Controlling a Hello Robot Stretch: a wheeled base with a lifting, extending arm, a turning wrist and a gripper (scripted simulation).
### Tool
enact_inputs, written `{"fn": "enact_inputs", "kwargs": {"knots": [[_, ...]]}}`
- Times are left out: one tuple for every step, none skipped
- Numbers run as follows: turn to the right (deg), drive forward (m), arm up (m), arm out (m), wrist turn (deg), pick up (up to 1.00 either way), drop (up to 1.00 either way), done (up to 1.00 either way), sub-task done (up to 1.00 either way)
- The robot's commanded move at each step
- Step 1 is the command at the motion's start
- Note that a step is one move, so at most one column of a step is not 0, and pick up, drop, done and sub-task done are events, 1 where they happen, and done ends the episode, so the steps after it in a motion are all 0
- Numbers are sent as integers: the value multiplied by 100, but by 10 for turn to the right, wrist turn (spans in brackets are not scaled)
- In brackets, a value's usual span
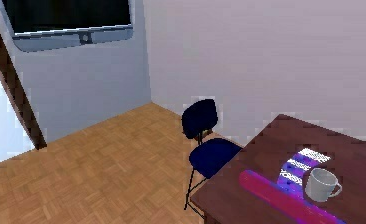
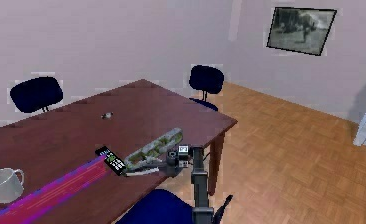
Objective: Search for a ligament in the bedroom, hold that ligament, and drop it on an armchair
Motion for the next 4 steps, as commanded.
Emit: {"fn": "enact_inputs", "kwargs": {"knots": [[0, 0, 10, 0, 0, 0, 0, 0, 0], [0, 0, 22, 0, 0, 0, 0, 0, 0], [0, 0, 0, 0, -450, 0, 0, 0, 0], [0, 0, 0, 0, -270, 0, 0, 0, 0]]}}
